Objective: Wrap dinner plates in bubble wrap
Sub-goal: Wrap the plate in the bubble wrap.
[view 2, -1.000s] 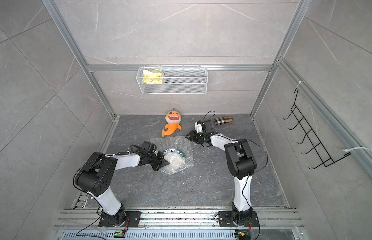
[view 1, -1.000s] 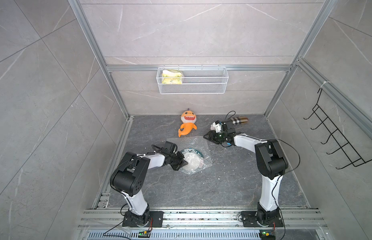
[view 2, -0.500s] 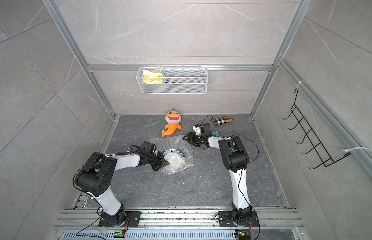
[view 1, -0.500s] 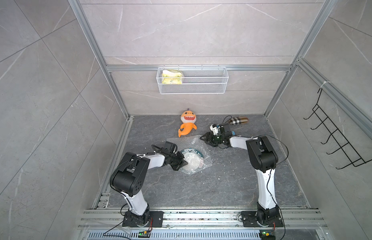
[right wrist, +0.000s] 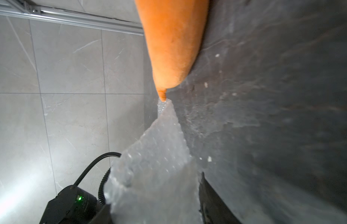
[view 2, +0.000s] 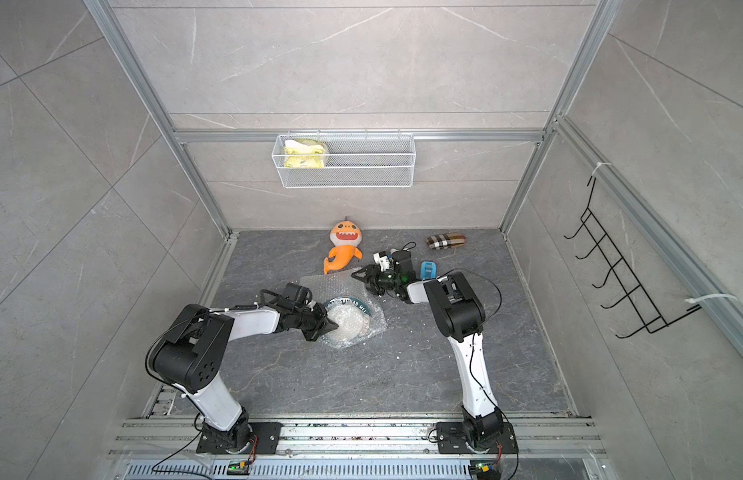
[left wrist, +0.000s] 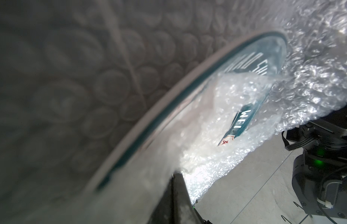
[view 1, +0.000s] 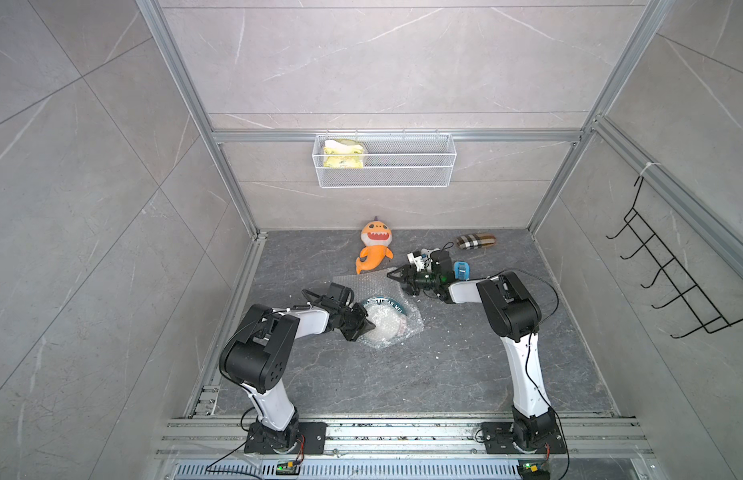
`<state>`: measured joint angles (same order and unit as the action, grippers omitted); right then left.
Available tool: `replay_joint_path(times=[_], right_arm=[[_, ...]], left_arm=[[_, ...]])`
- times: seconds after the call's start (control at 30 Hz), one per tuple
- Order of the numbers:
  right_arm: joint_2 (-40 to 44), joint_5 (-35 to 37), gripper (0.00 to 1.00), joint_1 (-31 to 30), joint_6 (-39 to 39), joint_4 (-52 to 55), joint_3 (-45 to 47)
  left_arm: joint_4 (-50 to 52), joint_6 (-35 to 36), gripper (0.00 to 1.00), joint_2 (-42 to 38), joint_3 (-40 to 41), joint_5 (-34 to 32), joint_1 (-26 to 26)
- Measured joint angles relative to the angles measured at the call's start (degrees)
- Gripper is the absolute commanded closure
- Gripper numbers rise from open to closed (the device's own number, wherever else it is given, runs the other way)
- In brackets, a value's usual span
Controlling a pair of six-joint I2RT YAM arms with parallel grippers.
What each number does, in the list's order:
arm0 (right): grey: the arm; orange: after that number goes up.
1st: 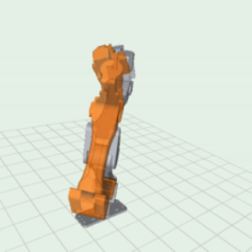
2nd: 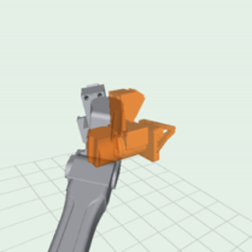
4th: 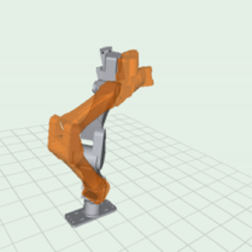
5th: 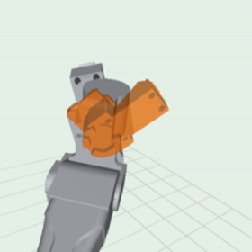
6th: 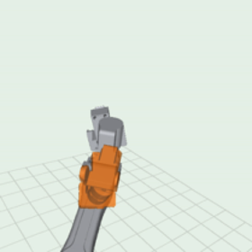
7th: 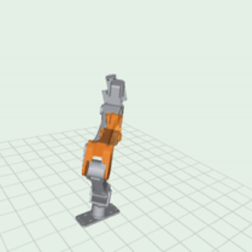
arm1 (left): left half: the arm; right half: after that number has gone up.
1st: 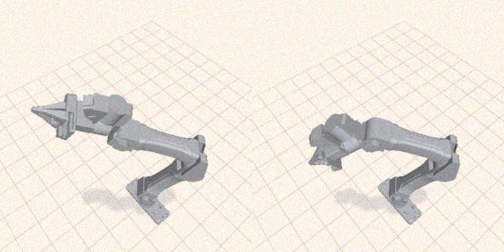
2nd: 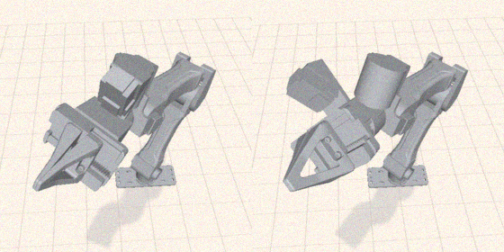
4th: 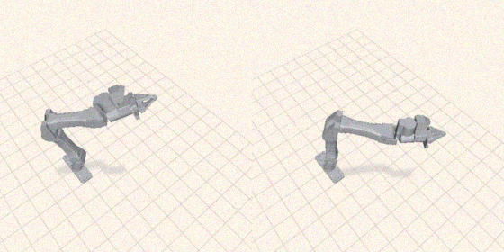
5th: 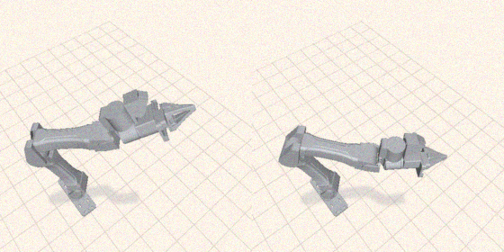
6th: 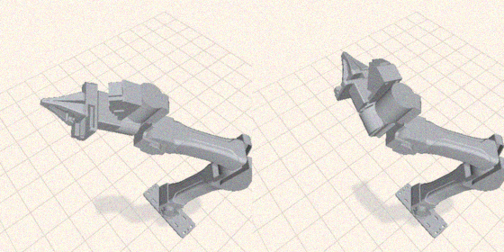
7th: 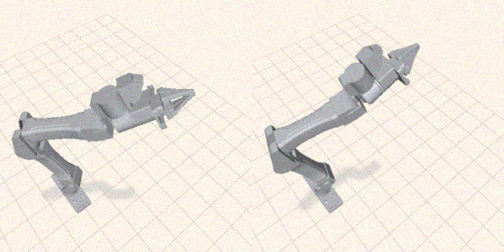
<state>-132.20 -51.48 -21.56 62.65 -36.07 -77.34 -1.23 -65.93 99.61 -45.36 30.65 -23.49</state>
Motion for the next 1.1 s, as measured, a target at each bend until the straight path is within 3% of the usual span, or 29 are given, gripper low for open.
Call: replay_joint_path(times=[0.13,0.3,0.6,1.1], right_arm=[[2.1,-0.3,0.63,-0.7,0.7,-0.8,2.9],[7.7,-0.1,0.73,-1.2,-1.8,2.3,6.4],[15.8,5.2,0.73,-6.1,-11.5,15.4,8.9],[15.3,13.5,0.87,-14.5,-14.6,27.0,6.4]], left_arm=[[-0.6,0.0,1.00,0.0,0.3,0.1,0.0],[-1.0,0.0,1.00,0.0,0.5,0.4,0.1],[-2.1,0.0,1.00,0.6,0.7,1.9,0.5],[-4.6,-0.1,1.00,1.7,0.7,3.4,0.8]])
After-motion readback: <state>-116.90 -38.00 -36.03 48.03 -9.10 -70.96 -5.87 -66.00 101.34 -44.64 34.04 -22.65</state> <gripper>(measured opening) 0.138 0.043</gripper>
